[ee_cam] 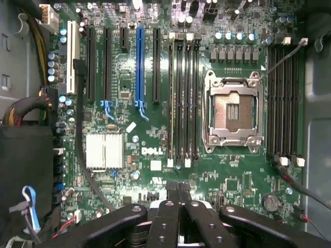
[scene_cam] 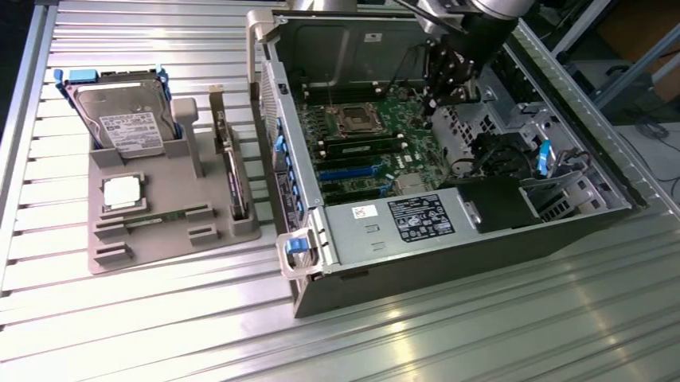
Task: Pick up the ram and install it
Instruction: 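Press down the ram until it locks into place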
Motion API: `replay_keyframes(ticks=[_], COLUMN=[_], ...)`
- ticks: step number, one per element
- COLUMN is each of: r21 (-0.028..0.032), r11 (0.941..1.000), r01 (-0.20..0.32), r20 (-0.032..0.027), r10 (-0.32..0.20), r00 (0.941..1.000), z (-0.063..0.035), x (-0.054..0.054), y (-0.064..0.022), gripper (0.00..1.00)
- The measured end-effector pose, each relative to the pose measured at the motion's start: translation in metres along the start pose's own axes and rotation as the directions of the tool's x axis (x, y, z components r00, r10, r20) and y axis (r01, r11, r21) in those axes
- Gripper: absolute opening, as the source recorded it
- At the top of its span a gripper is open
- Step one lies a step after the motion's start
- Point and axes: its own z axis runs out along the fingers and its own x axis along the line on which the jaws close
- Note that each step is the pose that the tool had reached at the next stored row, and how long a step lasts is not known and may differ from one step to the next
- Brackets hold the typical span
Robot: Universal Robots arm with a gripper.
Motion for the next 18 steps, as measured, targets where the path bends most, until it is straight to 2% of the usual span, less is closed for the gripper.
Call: replay_keyframes(ticks=[2, 4, 10, 18], r21=[-0.0005, -0.0027, -0.0035, -0.0036], r11=[1.0, 1.0, 1.0, 1.0], r01=[0.0, 0.0, 0.0, 0.0], r20=[0.0, 0.0001, 0.0001, 0.0001], r10=[0.0, 0.0, 0.0, 0.0], r00=[1.0, 1.0, 1.0, 1.0], z=[0.007, 0.014, 0.0258, 0.0523], x=[0.0, 0.0, 0.001, 0.001], y=[0.0058, 0.0062, 0.0105, 0.0148], gripper=[0.11, 0.11, 0.11, 0.11])
